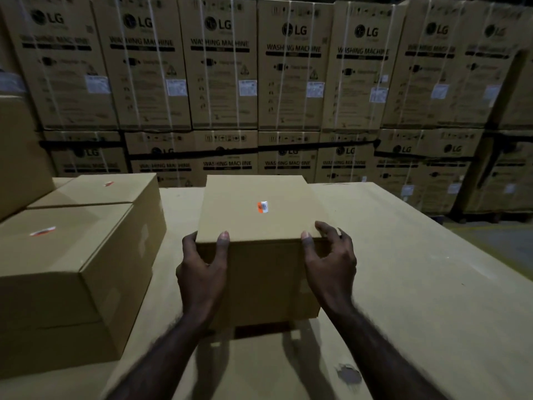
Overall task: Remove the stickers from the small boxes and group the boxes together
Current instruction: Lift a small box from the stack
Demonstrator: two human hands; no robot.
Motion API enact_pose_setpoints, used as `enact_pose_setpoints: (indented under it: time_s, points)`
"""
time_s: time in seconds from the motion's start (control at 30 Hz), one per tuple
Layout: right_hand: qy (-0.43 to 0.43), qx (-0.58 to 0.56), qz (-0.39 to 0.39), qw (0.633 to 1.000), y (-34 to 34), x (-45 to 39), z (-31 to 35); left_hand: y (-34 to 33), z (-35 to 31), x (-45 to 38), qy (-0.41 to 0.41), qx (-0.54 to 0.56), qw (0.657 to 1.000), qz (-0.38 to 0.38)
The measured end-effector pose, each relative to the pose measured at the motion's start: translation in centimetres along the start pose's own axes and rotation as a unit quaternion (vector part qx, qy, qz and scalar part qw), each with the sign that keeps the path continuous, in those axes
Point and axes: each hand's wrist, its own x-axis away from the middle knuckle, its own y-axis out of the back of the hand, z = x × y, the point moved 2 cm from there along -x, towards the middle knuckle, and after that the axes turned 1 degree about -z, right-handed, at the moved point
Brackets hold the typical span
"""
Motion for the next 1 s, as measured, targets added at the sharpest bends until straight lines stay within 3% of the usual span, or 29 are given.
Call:
enact_pose_setpoints:
  time_s: [0.37,0.77,0.9,1.0]
  points:
    - [-0.05,0.034,0.044,0.997,-1.8,1.5,-2.2,0.1,2.7,0.8,0.067,-0.047,0.997,0.016]
    - [0.006,0.083,0.058,0.995,-2.2,2.0,-2.6,1.1,4.2,0.4,0.1,-0.037,0.992,0.065]
    - [0.074,0.187,0.093,0.975,-2.6,0.0,-1.4,1.1,2.9,-2.3,0.042,-0.126,0.984,0.115]
    - [0.112,0.253,0.186,0.943,-3.4,-2.1,0.3,0.0,1.8,-4.7,-0.053,-0.252,0.947,0.192]
